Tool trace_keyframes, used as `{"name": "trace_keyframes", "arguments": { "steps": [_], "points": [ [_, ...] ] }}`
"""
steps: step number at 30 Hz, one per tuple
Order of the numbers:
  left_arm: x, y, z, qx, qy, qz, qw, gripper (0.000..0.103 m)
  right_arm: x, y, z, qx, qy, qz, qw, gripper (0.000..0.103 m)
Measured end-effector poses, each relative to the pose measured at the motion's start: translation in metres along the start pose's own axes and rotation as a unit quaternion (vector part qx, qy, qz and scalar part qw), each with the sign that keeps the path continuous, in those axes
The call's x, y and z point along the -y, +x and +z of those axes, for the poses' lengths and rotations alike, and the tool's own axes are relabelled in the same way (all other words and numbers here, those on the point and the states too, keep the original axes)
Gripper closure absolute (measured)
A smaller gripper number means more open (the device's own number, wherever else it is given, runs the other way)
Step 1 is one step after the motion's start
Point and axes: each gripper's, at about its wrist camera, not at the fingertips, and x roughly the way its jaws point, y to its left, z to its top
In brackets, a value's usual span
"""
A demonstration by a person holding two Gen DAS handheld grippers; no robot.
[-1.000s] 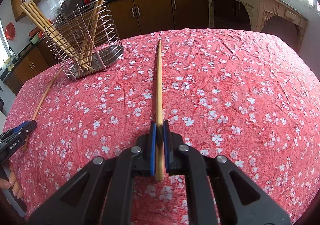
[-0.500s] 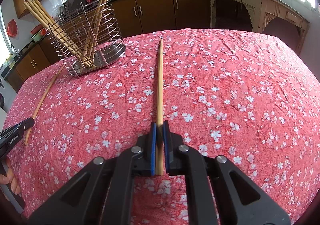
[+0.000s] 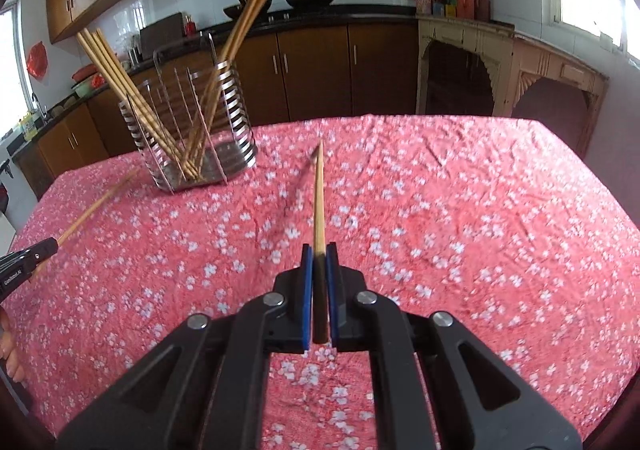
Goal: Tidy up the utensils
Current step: 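Lift both held chopsticks upright and carry them above the wire holder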
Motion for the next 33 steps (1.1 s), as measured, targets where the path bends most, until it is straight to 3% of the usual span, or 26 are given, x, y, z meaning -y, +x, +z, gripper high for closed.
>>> {"name": "trace_keyframes", "arguments": {
  "steps": [10, 20, 33],
  "points": [
    [-0.008, -0.052, 0.036, 0.098, -0.028, -0.033, 0.9942, 0.096, 0.006, -0.042, 0.038, 0.077, 0.009, 0.021, 0.997, 0.095],
    [-0.019, -0.066, 0.046, 0.125, -0.050, -0.033, 0.9903, 0.096, 0.011, -0.067, 0.057, 0.130, 0.039, 0.071, 0.988, 0.095],
    [-0.021, -0.087, 0.067, 0.161, -0.045, -0.028, 0.9855, 0.096, 0.009, -0.090, 0.077, 0.172, 0.037, 0.080, 0.981, 0.095]
  ]
}}
